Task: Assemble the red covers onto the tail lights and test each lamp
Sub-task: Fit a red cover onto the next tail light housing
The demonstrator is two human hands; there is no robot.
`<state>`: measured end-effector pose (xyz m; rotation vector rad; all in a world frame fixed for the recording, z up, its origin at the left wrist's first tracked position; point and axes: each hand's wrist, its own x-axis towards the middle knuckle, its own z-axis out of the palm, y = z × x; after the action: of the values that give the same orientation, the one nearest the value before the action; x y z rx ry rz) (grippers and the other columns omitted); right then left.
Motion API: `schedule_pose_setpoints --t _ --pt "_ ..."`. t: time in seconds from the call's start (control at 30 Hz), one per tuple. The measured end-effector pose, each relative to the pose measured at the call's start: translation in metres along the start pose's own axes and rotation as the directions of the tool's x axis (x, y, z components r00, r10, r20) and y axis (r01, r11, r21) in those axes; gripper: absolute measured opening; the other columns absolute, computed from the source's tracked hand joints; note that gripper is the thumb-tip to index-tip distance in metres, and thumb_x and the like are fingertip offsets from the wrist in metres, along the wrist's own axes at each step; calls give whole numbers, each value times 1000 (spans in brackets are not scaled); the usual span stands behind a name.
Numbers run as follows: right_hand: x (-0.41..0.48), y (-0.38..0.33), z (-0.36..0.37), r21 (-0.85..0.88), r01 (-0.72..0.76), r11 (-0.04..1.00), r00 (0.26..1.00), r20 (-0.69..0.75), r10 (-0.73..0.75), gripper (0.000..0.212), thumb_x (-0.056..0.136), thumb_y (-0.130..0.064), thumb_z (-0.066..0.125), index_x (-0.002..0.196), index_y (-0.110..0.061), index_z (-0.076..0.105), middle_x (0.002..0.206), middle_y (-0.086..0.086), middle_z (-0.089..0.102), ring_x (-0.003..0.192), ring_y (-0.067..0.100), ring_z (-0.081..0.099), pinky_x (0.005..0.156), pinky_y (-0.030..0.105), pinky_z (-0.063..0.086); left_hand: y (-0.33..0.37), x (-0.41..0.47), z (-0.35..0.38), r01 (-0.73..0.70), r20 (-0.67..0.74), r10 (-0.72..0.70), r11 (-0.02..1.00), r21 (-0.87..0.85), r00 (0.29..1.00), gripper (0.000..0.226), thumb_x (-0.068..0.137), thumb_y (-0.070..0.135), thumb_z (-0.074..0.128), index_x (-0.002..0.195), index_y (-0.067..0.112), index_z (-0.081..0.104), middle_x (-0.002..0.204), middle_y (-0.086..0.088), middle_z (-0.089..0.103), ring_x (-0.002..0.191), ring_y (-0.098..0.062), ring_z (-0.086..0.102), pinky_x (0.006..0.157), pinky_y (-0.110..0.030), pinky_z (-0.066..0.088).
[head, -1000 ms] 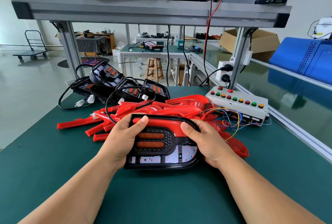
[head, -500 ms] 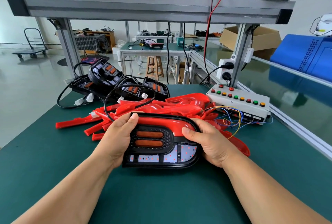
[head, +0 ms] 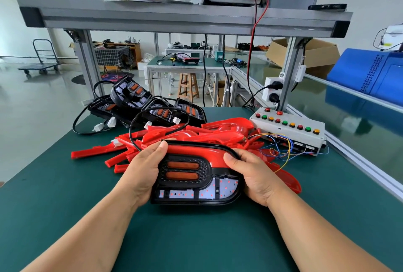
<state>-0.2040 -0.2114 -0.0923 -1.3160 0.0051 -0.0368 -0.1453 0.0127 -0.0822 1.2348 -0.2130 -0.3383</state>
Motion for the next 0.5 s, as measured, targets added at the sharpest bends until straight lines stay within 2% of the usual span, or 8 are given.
schedule_pose_setpoints --t 0.23,0.33,0.4,0.47,0.5 --pt "1 2 0 -34 41 999 999 -35 -42 35 74 -26 70 106 -10 70 105 13 74 95 25 71 85 35 55 -4 3 1 -15 -48 16 1000 14 999 38 102 34 42 103 11 72 104 -28 69 92 -46 69 72 -56 56" --pt "-1 1 2 -121 58 991 997 -40 -63 35 76 -33 70 104 -12 72 105 10 75 96 22 71 84 31 55 -3 4 -2 13 -73 -14 1000 -5 997 36 100 36 46 105 12 72 105 -28 69 94 -47 68 75 -60 54" --pt "-2 -1 3 -270 97 958 990 -68 -120 33 80 -42 66 103 -19 73 103 -7 75 99 6 69 84 15 51 -2 4 -4 20 -105 -22 1000 -16 994 35 99 36 48 107 11 71 106 -28 69 94 -48 67 77 -63 53" --pt "-4 -4 3 -471 127 873 963 -150 -222 14 86 -45 63 92 -34 70 89 -30 70 91 -19 60 76 -2 40 -1 5 -5 12 -139 -12 1000 -2 990 35 99 35 47 105 11 72 105 -27 69 93 -46 68 77 -62 54" --pt "-5 -6 2 -573 119 811 947 -180 -266 7 91 -40 62 87 -38 67 82 -34 67 86 -24 57 71 -5 38 0 5 -5 4 -153 -4 1000 4 988 35 100 35 47 102 12 73 103 -27 70 91 -45 69 75 -60 55"
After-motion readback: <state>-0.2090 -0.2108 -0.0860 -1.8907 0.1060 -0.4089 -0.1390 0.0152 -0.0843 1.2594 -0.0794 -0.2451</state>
